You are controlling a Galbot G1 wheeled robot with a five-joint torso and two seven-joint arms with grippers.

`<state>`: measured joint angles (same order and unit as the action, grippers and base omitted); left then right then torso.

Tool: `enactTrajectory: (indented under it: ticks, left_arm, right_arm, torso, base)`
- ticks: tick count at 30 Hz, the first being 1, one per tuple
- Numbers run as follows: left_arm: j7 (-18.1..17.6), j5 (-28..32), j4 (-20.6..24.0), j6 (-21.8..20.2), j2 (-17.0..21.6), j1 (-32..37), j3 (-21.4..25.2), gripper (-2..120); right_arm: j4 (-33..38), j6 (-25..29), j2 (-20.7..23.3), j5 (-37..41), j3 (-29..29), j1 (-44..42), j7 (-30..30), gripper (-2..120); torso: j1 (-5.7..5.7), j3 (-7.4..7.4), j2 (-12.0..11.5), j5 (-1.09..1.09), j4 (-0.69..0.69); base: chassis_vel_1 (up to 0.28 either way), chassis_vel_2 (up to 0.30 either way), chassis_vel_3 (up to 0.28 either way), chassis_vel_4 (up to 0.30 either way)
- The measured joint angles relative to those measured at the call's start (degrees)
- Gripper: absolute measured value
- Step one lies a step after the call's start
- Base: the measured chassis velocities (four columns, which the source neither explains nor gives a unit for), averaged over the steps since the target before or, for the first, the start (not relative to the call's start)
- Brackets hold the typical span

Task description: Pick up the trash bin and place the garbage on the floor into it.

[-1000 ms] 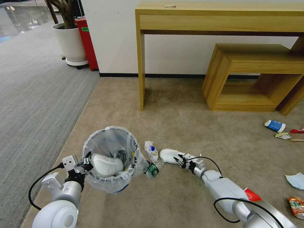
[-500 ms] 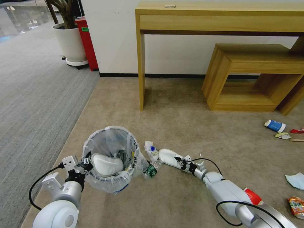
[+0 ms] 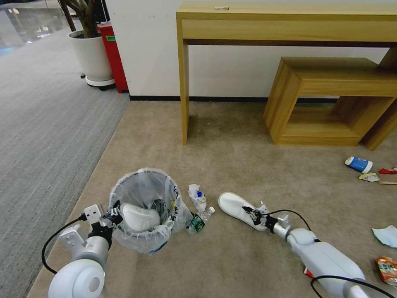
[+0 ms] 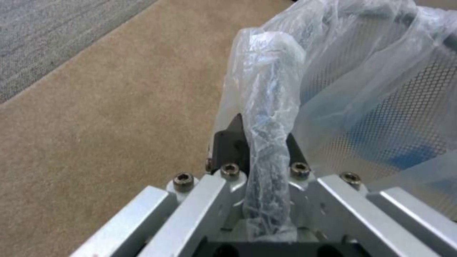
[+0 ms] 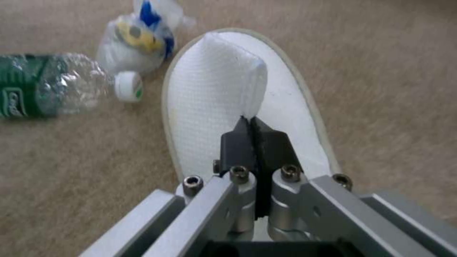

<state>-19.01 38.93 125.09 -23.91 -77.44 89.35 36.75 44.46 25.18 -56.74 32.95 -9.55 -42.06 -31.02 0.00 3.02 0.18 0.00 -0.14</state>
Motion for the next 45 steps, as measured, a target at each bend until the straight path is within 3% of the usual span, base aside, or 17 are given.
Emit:
enactTrajectory:
  ticks: [17,24,37,45]
  left_arm:
    - [0.0,-0.9,-1.9,-0.5,0.3,-0.6,-1.0,2]
    - [0.0,-1.3,-2.6,-0.6,0.5,-0.7,-1.5,2]
    - [-0.1,-2.1,-3.9,-0.7,0.0,-1.4,-2.8,2]
    - [-0.1,-2.5,-4.6,-0.9,0.0,-1.5,-3.6,2]
  right_arm:
    - [18.4,1.4,5.9,6.3,5.5,-5.9,-0.1,0]
    - [29.6,0.3,8.7,8.7,8.4,-8.6,0.9,0]
    - [40.4,-0.7,11.6,12.6,10.7,-9.6,2.1,0]
    - [46.9,-1.2,11.7,14.9,8.7,-7.7,3.4,0]
  torso:
    - [0.0,0.0,0.0,0.0,0.01]
    - [0.0,0.0,0.0,-0.01,0.0]
    - [0.0,0.0,0.0,-0.01,0.0]
    - [0.0,0.0,0.0,-0.01,0.0]
  base:
    - [0.0,0.0,0.0,0.0]
    - [0.0,0.0,0.0,0.0]
    - [0.0,0.0,0.0,0.0]
    - [0.0,0.0,0.0,0.0]
